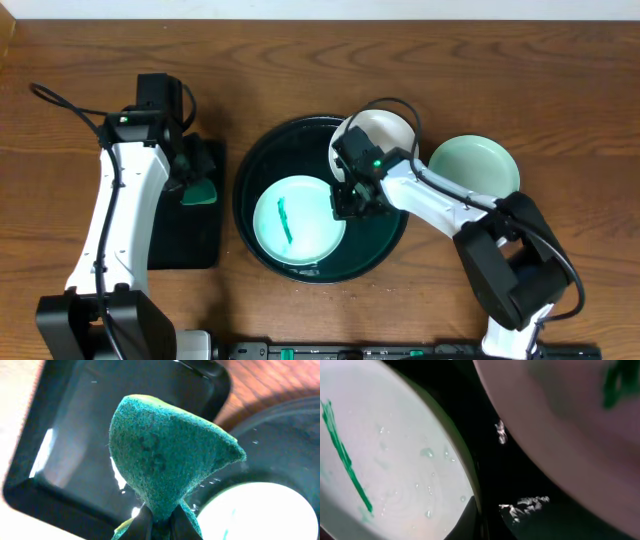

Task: Clean dirty plates on tray and stack at the side
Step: 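Grasp the pink-white plate with the right gripper and scrub it with the sponge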

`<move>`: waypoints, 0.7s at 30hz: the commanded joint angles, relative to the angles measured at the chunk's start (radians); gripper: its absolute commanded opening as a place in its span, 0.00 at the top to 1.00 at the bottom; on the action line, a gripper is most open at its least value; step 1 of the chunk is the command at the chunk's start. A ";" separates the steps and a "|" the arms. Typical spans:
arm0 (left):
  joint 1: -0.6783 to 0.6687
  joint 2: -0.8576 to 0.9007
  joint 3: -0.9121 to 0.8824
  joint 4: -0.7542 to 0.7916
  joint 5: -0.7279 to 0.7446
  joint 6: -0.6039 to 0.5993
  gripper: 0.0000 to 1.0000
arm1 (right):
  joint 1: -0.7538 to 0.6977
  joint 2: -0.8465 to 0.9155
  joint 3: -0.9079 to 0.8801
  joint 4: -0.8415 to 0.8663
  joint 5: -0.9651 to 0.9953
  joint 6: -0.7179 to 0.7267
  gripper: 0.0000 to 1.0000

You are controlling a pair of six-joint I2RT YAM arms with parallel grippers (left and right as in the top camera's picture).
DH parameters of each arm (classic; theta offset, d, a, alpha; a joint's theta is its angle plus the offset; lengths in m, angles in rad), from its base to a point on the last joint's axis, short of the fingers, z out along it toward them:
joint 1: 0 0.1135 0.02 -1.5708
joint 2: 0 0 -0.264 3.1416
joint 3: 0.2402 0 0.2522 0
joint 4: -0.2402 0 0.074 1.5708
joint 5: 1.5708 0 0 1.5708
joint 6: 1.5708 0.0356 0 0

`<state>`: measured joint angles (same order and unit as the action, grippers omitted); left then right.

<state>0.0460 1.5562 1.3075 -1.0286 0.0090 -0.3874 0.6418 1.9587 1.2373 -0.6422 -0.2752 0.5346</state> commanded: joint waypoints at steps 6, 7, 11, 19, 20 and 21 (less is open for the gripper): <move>-0.166 0.013 -0.079 0.098 0.198 0.012 0.93 | -0.003 0.090 0.116 -0.072 -0.017 0.018 0.99; -0.187 0.016 -0.089 0.109 0.208 0.004 0.93 | -0.003 0.090 0.116 -0.072 -0.018 0.018 0.99; -0.262 0.035 -0.149 0.167 0.208 -0.027 0.93 | -0.005 0.090 0.116 -0.073 -0.018 0.018 0.99; -0.306 0.166 -0.257 0.271 0.102 -0.078 0.93 | -0.005 0.090 0.116 -0.074 -0.022 0.010 0.99; -0.306 0.188 -0.262 0.282 0.103 -0.078 0.92 | -0.005 0.090 0.116 -0.073 -0.022 0.010 0.99; -0.306 0.211 -0.263 0.288 0.107 -0.078 0.93 | -0.005 0.090 0.116 -0.072 -0.022 0.010 0.99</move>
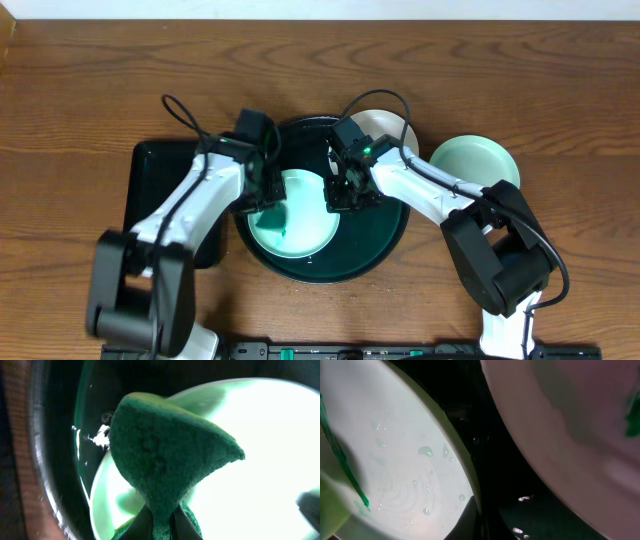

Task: Clean dirty plates on tray and stack at the side
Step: 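Grasp the pink-white plate with the right gripper and scrub it with the sponge, then scrub the pink-white plate with the sponge in the left gripper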

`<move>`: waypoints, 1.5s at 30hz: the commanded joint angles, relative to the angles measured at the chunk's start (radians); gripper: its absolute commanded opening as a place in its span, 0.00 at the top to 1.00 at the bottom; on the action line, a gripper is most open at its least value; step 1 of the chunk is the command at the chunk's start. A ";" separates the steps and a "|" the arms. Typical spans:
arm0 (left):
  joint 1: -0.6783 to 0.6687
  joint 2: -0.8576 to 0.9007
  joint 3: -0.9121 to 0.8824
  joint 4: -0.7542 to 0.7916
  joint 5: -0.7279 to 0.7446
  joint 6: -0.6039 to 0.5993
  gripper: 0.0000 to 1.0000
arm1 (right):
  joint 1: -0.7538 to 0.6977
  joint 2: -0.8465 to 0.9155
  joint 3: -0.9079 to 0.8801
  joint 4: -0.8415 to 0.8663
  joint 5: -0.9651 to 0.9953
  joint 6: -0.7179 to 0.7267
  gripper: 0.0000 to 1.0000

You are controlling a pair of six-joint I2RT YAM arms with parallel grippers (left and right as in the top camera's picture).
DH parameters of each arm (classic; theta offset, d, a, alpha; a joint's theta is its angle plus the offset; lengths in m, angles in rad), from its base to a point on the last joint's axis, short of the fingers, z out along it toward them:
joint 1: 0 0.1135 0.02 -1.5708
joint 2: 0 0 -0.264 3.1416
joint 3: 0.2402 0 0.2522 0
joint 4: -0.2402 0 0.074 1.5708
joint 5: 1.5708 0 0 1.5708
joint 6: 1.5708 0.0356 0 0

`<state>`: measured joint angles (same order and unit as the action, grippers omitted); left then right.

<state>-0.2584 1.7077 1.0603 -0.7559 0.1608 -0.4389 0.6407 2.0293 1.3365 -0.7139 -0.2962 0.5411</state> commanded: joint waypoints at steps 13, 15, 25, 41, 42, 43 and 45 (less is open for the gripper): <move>-0.085 0.168 -0.016 0.033 0.406 0.390 0.93 | -0.004 0.019 0.017 0.004 -0.002 0.000 0.99; -0.083 0.168 -0.016 0.038 0.434 0.402 0.93 | -0.004 0.019 0.017 0.003 -0.008 -0.004 0.99; 0.027 0.164 0.019 -0.025 0.024 0.090 0.93 | -0.004 0.019 0.017 0.004 -0.008 -0.007 0.99; 0.010 0.064 0.050 -0.135 -0.061 0.076 0.93 | -0.005 0.019 0.017 0.005 -0.020 -0.016 0.99; 0.002 0.066 0.042 -0.121 -0.036 0.087 0.93 | -0.005 0.019 0.017 0.004 -0.021 -0.015 0.99; -0.008 0.070 0.029 -0.098 -0.020 0.087 0.93 | -0.005 0.019 0.017 0.004 -0.021 -0.016 0.99; -0.028 0.077 0.000 -0.044 -0.007 0.082 0.93 | -0.005 0.019 0.017 0.004 -0.021 -0.016 0.99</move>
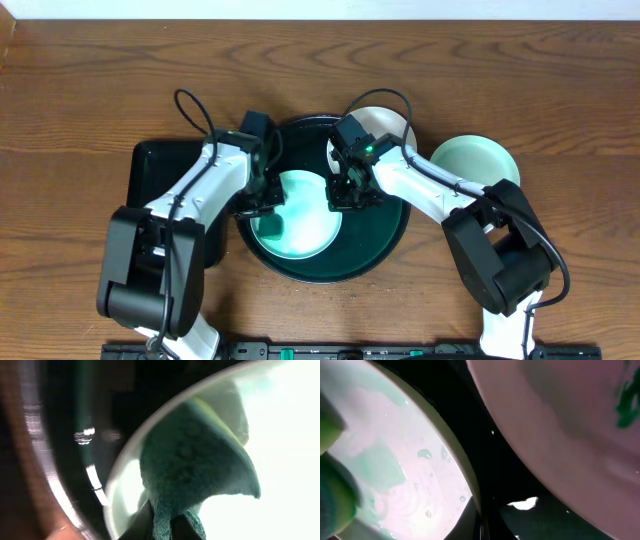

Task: Clean dirty plates on tray and stack at the side
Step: 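Scrub the pink-white plate with the sponge in the left gripper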

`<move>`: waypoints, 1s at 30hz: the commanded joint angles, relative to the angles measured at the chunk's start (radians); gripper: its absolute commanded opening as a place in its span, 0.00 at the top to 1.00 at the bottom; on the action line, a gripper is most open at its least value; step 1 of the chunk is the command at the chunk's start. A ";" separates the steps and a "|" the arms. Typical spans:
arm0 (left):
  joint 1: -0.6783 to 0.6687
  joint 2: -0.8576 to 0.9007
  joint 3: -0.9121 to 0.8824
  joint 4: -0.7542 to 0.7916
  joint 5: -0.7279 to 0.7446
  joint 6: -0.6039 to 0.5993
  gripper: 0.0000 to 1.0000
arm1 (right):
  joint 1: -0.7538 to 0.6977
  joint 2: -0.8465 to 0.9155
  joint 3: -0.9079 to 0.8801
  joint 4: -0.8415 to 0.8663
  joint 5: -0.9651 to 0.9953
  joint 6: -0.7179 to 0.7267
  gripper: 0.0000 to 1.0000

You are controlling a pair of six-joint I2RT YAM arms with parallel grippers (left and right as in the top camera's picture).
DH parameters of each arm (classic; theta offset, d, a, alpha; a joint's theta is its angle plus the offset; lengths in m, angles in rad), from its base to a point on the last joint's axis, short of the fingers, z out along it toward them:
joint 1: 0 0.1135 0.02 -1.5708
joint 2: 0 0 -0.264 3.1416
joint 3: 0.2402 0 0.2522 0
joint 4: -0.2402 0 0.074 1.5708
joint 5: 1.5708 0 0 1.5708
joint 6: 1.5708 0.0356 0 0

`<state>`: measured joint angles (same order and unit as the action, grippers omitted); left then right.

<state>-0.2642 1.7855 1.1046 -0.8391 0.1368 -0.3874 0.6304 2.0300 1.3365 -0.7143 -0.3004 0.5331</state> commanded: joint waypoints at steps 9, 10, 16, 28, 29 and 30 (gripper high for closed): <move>-0.055 0.012 -0.082 0.138 0.418 0.197 0.93 | 0.005 0.019 0.017 0.005 -0.018 -0.008 0.99; -0.054 0.012 -0.081 0.147 0.477 0.228 0.93 | 0.005 0.019 0.017 0.005 -0.018 -0.008 0.99; -0.027 0.012 -0.058 0.175 0.553 0.265 0.93 | 0.005 0.019 0.017 0.003 -0.019 -0.011 0.99; 0.113 0.011 -0.051 0.142 -0.050 0.110 0.93 | 0.005 0.019 0.017 0.003 -0.019 -0.011 0.99; 0.113 0.009 -0.047 0.130 -0.042 0.090 0.93 | 0.005 0.019 0.017 0.003 -0.019 -0.011 0.99; 0.113 0.003 -0.043 0.119 -0.024 0.079 0.93 | 0.005 0.019 0.017 0.002 -0.019 -0.011 0.99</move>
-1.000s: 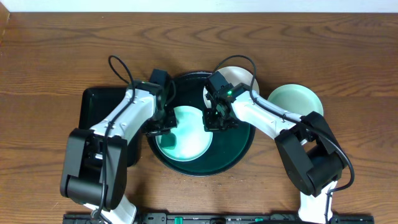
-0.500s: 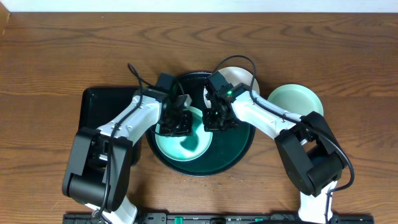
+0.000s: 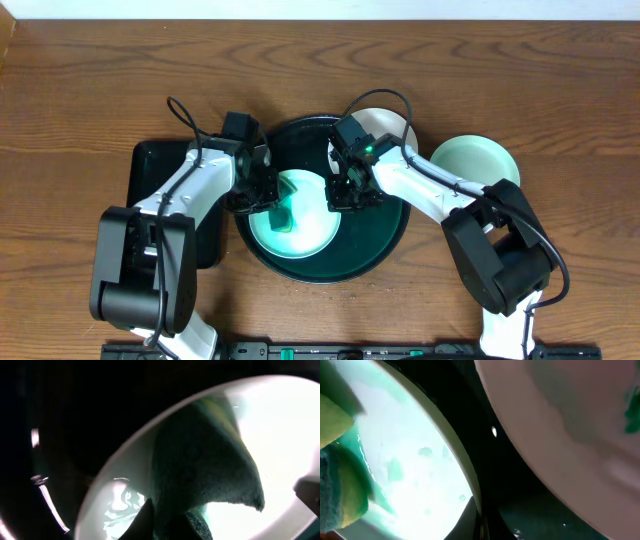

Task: Clean dirty plates on tray and stack at the side

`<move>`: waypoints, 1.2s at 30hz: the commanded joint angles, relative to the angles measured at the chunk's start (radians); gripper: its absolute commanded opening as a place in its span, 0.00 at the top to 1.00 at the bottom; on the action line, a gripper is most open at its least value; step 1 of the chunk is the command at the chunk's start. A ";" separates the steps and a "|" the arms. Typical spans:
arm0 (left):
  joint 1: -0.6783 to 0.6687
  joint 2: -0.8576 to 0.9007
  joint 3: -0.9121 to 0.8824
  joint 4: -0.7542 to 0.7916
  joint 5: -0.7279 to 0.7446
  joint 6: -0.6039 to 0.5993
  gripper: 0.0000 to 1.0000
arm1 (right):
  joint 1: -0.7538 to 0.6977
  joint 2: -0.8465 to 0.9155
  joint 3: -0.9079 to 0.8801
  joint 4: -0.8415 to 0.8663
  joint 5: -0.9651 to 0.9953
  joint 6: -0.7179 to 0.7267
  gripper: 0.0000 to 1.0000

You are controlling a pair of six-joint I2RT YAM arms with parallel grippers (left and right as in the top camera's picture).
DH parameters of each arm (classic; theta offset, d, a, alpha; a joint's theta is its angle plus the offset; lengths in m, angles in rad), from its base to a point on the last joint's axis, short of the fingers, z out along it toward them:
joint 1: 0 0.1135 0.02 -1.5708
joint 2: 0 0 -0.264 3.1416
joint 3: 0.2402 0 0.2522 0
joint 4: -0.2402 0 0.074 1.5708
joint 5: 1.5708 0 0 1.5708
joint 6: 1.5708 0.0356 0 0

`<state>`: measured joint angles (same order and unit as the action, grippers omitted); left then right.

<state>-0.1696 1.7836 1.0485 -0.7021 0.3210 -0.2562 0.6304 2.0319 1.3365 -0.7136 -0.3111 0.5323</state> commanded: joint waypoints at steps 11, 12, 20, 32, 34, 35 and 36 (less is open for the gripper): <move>0.027 -0.310 0.068 -0.111 -0.180 -0.053 0.92 | 0.005 0.017 0.017 -0.002 -0.008 -0.010 0.99; 0.033 -0.346 0.068 -0.122 -0.212 -0.054 0.93 | 0.005 0.014 0.017 -0.002 -0.008 -0.010 0.99; 0.153 -0.444 0.066 -0.192 -0.392 -0.057 0.93 | 0.050 -0.116 0.018 -0.001 0.222 -0.026 0.99; 0.394 -0.270 0.066 -0.190 -0.223 -0.059 0.93 | 0.344 -0.350 0.018 -0.004 1.044 -0.203 0.99; 0.400 -0.246 0.066 -0.189 -0.223 -0.058 0.93 | 0.398 -0.353 0.018 -0.001 1.172 -0.251 0.99; 0.400 -0.236 0.066 -0.187 -0.223 -0.052 0.93 | 0.426 -0.353 0.018 0.000 1.234 -0.282 0.99; 0.401 -0.229 0.066 -0.187 -0.224 -0.052 0.93 | 0.452 -0.353 0.018 0.003 1.297 -0.307 0.99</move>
<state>0.2264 1.5352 1.1046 -0.8894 0.0772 -0.3107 1.0149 1.6863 1.3418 -0.7147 0.6357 0.3363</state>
